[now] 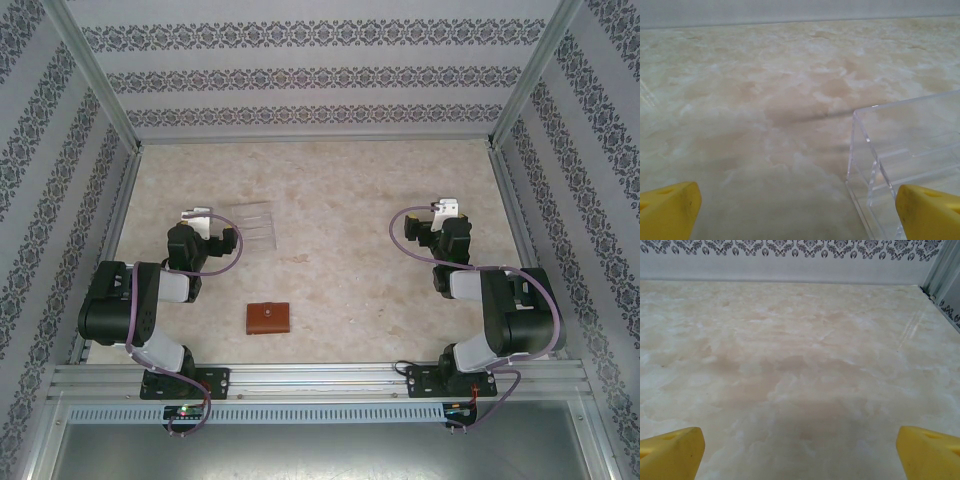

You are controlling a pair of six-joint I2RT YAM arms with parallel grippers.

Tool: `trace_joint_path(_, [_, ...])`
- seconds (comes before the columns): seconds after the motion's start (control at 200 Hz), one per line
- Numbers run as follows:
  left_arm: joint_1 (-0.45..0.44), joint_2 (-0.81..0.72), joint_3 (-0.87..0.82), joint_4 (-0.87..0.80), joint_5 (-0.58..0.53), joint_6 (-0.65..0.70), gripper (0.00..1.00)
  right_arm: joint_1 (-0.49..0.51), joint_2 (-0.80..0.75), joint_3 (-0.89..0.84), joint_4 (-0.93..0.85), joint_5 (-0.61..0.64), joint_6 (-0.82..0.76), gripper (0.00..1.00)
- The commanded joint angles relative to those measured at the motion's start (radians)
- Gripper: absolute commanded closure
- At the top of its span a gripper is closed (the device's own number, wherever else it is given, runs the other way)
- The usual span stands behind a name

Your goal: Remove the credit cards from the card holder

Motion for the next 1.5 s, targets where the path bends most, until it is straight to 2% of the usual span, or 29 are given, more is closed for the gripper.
trace_joint_path(0.0, [0.002,0.005,0.003,0.032,0.010,0.010,0.00,0.000,0.006,-0.009,0.036,-0.012,0.016,0.02])
trace_joint_path(0.12, [0.002,0.005,0.021,-0.004,-0.076,-0.019,0.00,0.000,0.006,-0.008,0.037,-0.011,0.017,0.02])
trace_joint_path(0.57, [0.003,0.006,0.019,0.001,-0.077,-0.021,0.00,0.000,0.003,-0.009,0.038,-0.005,0.017,0.02])
trace_joint_path(0.744, [0.002,0.004,0.019,0.001,-0.084,-0.018,0.00,0.006,-0.069,0.056,-0.143,0.021,0.017,0.02])
trace_joint_path(0.844, [0.000,-0.029,0.034,-0.056,-0.108,-0.025,0.00,0.012,-0.110,0.091,-0.250,0.035,0.011,0.02])
trace_joint_path(1.074, [-0.015,-0.138,0.096,-0.251,-0.236,-0.051,0.00,0.090,-0.221,0.229,-0.591,0.111,-0.001,0.02])
trace_joint_path(1.214, [-0.019,-0.207,0.182,-0.478,-0.315,-0.126,0.00,0.153,-0.261,0.308,-0.762,0.112,0.052,0.03])
trace_joint_path(1.294, [-0.021,-0.222,0.253,-0.628,-0.312,-0.205,0.00,0.189,-0.266,0.352,-0.840,0.115,0.099,0.04])
trace_joint_path(1.389, [-0.021,-0.203,0.389,-0.881,-0.291,-0.310,0.01,0.222,-0.254,0.399,-0.929,0.117,0.162,0.05])
trace_joint_path(1.494, [-0.025,-0.149,0.521,-1.095,-0.224,-0.370,0.02,0.246,-0.231,0.441,-1.005,0.114,0.216,0.06])
